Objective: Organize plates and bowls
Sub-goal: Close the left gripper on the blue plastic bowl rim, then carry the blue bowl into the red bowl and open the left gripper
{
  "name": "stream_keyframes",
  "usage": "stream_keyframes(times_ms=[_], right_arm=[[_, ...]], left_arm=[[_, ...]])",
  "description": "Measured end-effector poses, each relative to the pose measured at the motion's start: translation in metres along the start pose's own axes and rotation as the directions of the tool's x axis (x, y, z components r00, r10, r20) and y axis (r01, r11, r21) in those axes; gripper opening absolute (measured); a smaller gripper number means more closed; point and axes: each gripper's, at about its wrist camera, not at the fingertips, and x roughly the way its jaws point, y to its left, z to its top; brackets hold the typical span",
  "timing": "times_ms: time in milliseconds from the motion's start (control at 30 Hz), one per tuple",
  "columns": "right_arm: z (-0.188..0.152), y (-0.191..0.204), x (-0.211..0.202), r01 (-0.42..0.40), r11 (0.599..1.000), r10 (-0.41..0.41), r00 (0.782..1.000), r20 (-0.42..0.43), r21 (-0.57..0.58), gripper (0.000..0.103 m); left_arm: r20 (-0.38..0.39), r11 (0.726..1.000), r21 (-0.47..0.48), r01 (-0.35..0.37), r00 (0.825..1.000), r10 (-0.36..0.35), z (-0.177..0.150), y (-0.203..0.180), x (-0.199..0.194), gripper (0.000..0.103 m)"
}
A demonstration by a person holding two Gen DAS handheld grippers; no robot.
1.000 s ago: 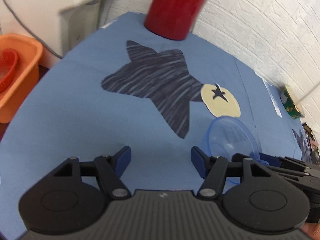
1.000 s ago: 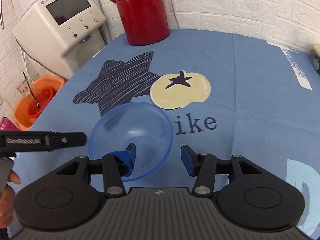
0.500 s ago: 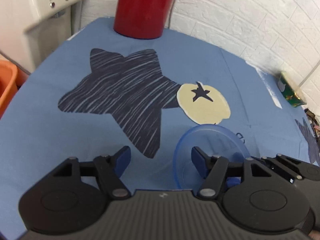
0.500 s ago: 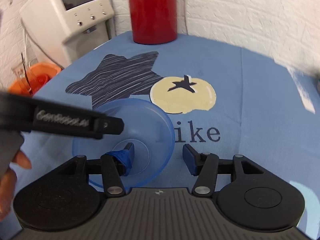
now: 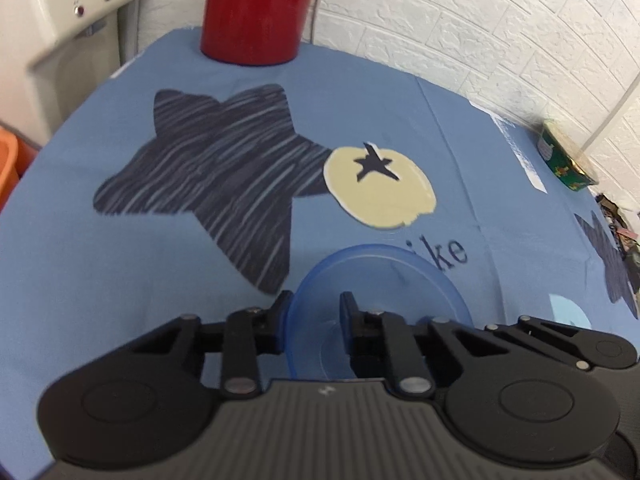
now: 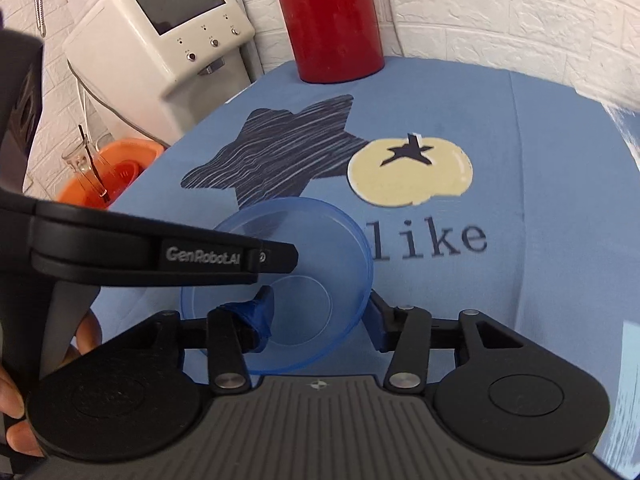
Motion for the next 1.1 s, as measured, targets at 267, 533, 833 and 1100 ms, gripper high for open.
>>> stream_keyframes(times_ms=[267, 533, 833, 1100], right_arm=[[-0.03, 0.019, -0.052, 0.022, 0.998, -0.02, 0.999, -0.03, 0.062, 0.039], [-0.083, 0.018, -0.139, 0.069, 0.993, -0.067, 0.998, -0.023, 0.097, 0.04], [-0.165, 0.02, -0.239, 0.218, 0.973, -0.217, 0.976, -0.023, 0.077, 0.042], [-0.205, 0.003, -0.253, 0.222, 0.964, -0.218, 0.975, -0.046, 0.147, 0.043]], left_arm=[[-0.072, 0.997, -0.047, 0.053, 0.996, -0.056, -0.036, -0.017, -0.038, 0.015], [-0.1, 0.986, 0.021, 0.163, 0.982, -0.161, -0.091, -0.072, -0.097, 0.015], [-0.137, 0.959, 0.11, 0.263, 0.959, -0.247, -0.182, -0.152, -0.14, 0.016], [-0.195, 0.946, 0.178, 0.27, 0.952, -0.235, -0.228, -0.184, -0.14, 0.016]])
